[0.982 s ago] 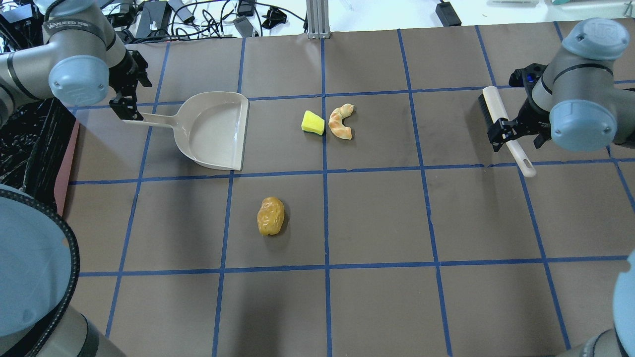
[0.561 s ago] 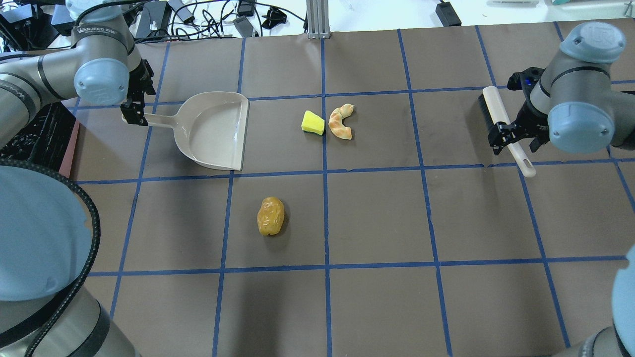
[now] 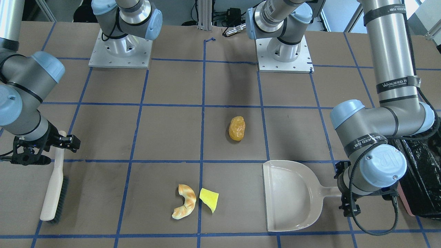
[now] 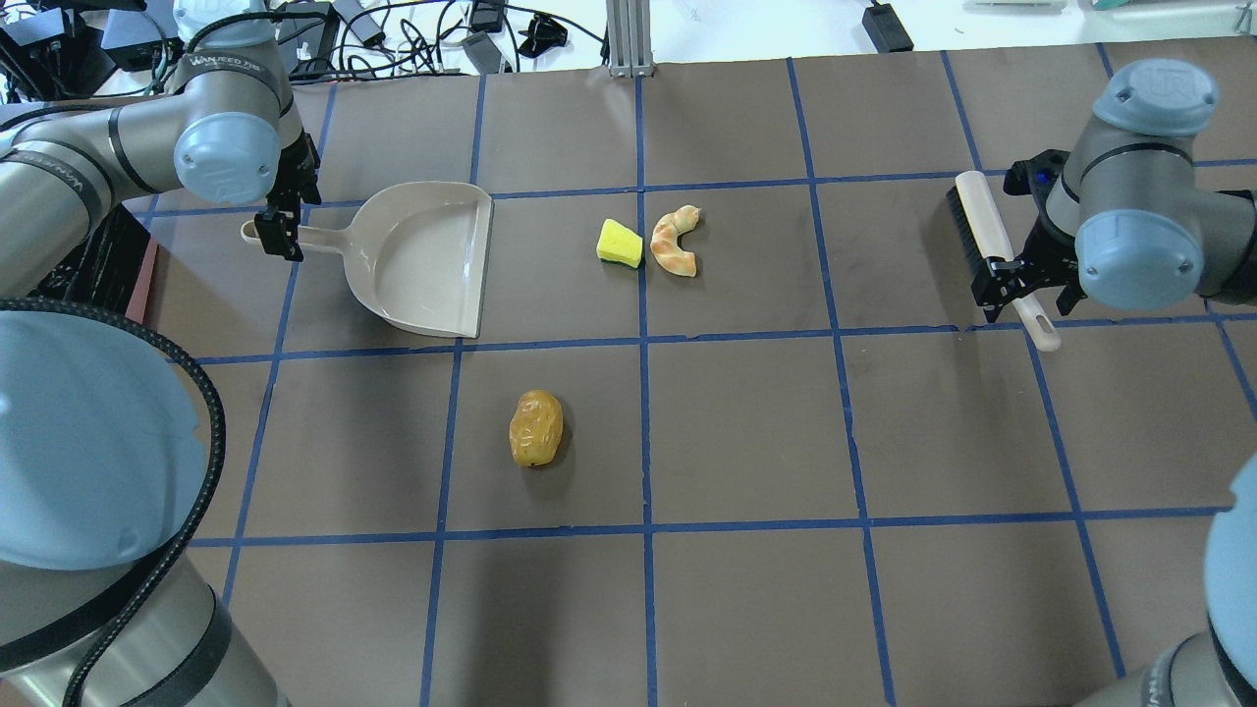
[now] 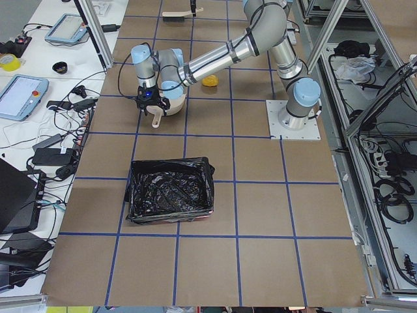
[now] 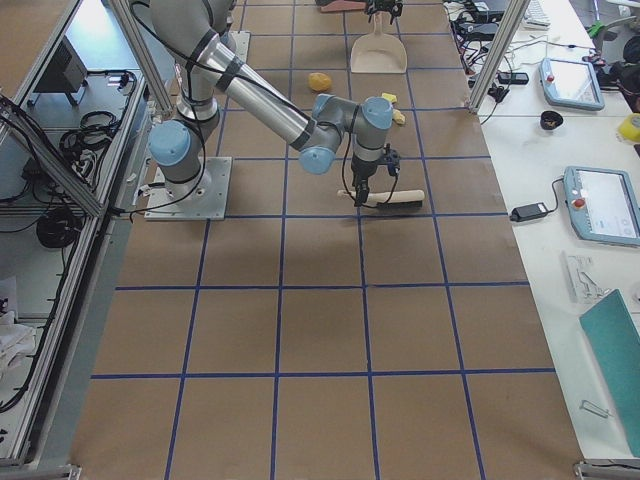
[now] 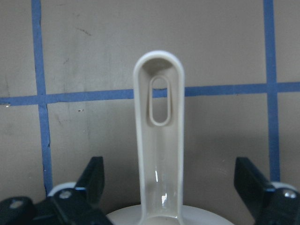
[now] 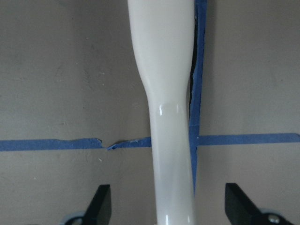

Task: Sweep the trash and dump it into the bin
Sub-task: 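Lift the brush with the right gripper while the left gripper holds the dustpan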

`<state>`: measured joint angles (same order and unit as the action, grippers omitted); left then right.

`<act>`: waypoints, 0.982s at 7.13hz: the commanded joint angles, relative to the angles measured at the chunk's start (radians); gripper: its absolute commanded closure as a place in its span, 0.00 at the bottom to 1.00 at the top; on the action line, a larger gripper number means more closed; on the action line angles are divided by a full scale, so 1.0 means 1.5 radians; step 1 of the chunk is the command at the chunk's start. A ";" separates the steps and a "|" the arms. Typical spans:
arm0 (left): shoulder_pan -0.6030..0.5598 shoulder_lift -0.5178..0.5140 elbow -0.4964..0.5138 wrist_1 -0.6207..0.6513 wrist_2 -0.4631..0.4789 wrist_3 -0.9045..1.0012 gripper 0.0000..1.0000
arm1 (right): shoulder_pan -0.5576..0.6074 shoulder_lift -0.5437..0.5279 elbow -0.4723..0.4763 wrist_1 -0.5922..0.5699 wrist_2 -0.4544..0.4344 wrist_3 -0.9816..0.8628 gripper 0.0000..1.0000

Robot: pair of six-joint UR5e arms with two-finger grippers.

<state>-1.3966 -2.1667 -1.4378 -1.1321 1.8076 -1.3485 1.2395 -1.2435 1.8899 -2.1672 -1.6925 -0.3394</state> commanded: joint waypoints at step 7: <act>-0.001 0.002 -0.018 0.031 -0.009 -0.009 0.95 | -0.015 -0.005 0.002 0.000 0.006 -0.030 0.51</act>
<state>-1.3988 -2.1614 -1.4617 -1.1000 1.7939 -1.3649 1.2214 -1.2511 1.8945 -2.1682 -1.6868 -0.3844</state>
